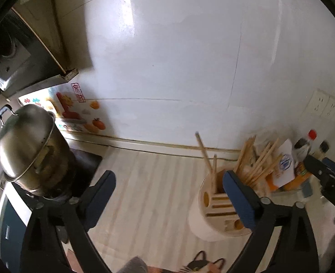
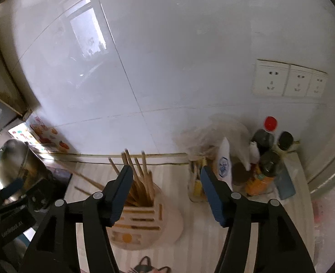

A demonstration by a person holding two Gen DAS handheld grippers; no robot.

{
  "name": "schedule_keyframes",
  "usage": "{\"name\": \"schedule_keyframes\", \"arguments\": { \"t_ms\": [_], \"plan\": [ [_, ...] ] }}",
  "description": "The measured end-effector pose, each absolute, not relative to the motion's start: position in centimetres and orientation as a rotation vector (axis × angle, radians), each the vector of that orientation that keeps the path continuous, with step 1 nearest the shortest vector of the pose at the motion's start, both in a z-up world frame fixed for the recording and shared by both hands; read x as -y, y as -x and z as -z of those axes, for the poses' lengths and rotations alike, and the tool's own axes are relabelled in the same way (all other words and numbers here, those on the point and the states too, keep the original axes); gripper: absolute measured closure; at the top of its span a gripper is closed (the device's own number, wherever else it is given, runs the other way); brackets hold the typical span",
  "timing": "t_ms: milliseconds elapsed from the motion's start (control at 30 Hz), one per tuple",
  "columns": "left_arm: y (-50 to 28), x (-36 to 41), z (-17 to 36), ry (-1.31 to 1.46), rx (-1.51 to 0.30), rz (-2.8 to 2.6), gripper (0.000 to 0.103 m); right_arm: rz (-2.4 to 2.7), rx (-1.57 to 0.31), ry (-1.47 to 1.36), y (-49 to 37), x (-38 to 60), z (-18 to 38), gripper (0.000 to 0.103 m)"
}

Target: Organize utensils

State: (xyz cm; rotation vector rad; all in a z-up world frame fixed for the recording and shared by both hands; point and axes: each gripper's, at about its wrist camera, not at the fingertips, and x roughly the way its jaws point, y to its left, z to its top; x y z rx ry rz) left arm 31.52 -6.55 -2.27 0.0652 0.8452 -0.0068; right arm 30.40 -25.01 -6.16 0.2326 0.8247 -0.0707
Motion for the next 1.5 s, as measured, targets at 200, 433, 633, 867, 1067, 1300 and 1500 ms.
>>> {"name": "schedule_keyframes", "arguments": {
  "t_ms": [200, 433, 633, 867, 1067, 1300, 1500],
  "plan": [
    [-30.5, 7.4, 4.4, -0.103, -0.862, -0.017, 0.0, 0.118, -0.864, -0.174, -28.4, 24.6, 8.5, 0.032],
    [-29.3, 7.6, 5.2, -0.082, -0.871, -0.046, 0.0, 0.184, -0.876, -0.071, -27.3, 24.5, 9.3, 0.0],
    [-27.3, 7.1, 4.6, -0.067, -0.859, -0.053, 0.0, 0.182, -0.855, -0.031, -25.7, 24.1, 9.0, 0.0],
    [-22.2, 6.1, 1.5, -0.062, -0.798, -0.006, 0.0, 0.185, -0.791, -0.058, -20.8, 22.9, 6.4, 0.0],
    [-16.3, 4.1, -1.0, -0.052, -0.748, 0.034, 0.0, 0.213, -0.728, -0.076, -14.7, 21.1, 3.6, 0.0],
    [-9.4, 1.6, -3.3, -0.057, -0.704, 0.083, 0.0, 0.261, -0.663, -0.088, -5.6, 17.9, 0.6, 0.0],
    [-5.5, 0.6, -4.4, -0.05, -0.677, 0.101, 0.0, 0.276, -0.636, -0.092, -0.6, 16.5, -1.0, 0.0]
  ]
}}
